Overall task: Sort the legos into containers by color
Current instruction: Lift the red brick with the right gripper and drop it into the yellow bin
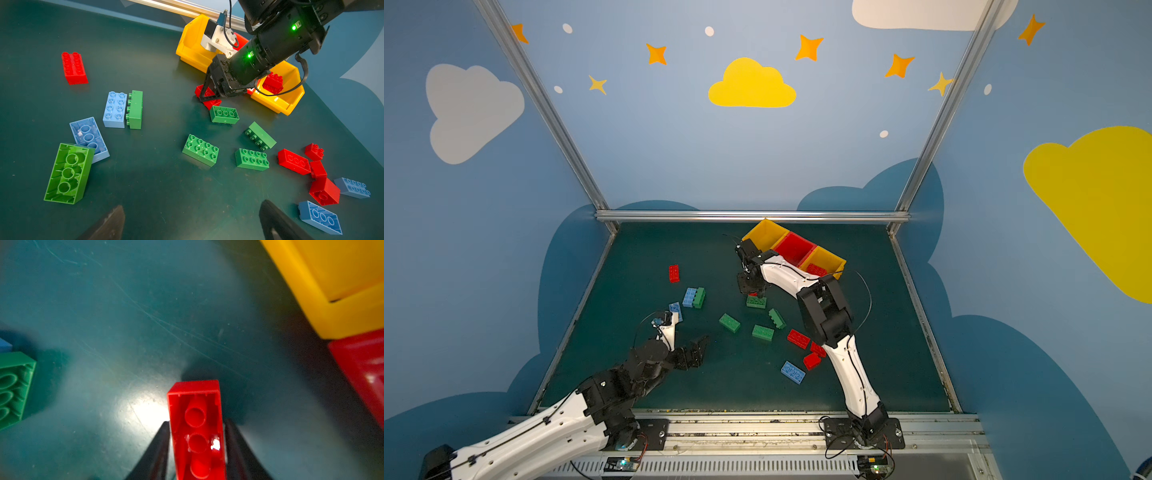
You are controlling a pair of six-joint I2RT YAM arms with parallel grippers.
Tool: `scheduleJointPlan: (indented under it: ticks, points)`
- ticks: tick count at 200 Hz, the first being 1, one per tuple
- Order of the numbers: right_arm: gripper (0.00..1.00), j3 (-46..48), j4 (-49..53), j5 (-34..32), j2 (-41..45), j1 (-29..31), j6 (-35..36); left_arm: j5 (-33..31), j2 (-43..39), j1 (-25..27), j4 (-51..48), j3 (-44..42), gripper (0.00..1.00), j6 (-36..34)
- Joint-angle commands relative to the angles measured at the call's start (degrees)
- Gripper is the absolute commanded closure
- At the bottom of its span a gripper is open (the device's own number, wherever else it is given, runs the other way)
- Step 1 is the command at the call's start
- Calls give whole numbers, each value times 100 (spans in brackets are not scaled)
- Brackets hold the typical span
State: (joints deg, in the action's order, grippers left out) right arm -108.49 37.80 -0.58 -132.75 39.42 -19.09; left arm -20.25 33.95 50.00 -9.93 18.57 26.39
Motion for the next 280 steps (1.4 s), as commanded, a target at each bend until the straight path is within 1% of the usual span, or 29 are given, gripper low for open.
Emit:
scheduleJointPlan:
  ticks: [1, 14, 52, 89, 126, 148, 169, 203, 246, 261, 268, 280]
  points:
    - [67, -165, 262, -191, 61, -22, 55, -84, -47, 1, 51, 77, 0, -81]
    - [70, -86, 248, -266, 266, -44, 46, -74, -36, 7, 78, 101, 0, -115]
    - [70, 564, -83, -320, 1231, -299, -37, 36, 235, 0, 261, 289, 0, -251]
    - [70, 1390, -380, -291, 2217, -905, -66, 205, 815, 0, 568, 527, 0, -283]
    - [69, 2103, -621, -251, 2789, -1725, -147, 465, 1522, 3, 860, 846, 0, -249]
    - [69, 2263, -719, -93, 2814, -2158, -191, 580, 1959, 1, 952, 1080, 0, -264]
    - [68, 2295, -774, -28, 2708, -2418, -217, 619, 2280, 7, 1035, 1248, 0, -237]
    - [68, 2248, -915, 144, 2416, -2676, -307, 580, 2609, -7, 1264, 1364, 0, -135]
    - [67, 1918, -939, 234, 1991, -2873, -349, 411, 2842, 1, 1135, 1546, 0, -125]
    - [63, 1812, -933, 285, 1891, -2930, -382, 375, 2853, 3, 1108, 1570, 0, -132]
    - [59, 1765, -925, 319, 1865, -2954, -390, 359, 2854, -3, 1094, 1571, 0, -132]
    - [48, 1735, -915, 360, 1865, -2966, -387, 336, 2854, 1, 1099, 1571, 0, -133]
